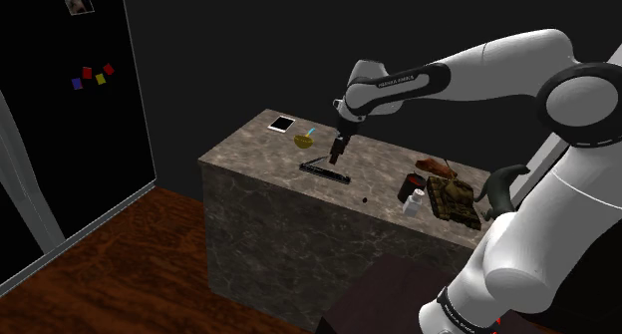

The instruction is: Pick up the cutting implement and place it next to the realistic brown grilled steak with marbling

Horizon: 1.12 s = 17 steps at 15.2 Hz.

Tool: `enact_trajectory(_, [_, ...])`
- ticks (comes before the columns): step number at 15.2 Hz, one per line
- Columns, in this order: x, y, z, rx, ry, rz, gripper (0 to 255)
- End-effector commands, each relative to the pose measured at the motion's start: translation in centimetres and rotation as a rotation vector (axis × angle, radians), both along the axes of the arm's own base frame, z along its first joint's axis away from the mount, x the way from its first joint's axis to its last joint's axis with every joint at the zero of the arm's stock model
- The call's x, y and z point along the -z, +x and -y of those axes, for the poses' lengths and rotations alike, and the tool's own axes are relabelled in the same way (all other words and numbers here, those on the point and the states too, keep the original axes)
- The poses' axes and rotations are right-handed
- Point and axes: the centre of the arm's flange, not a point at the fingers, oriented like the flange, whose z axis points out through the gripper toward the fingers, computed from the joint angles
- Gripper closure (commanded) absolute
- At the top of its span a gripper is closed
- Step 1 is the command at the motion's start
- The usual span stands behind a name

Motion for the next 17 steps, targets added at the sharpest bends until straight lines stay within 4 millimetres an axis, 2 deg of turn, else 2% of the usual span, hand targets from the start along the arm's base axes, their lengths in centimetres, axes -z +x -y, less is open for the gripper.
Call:
enact_trajectory(1, [2.3, 1.6, 0.0, -0.044, 0.003, -0.010, 0])
enact_trajectory(3, [3.8, 2.9, -0.2, -0.075, 0.005, -0.018, 0])
enact_trajectory(10, [7.5, 3.0, -0.4, -0.075, 0.005, -0.018, 0])
enact_trajectory(17, [7.8, 3.0, -0.4, -0.075, 0.005, -0.018, 0])
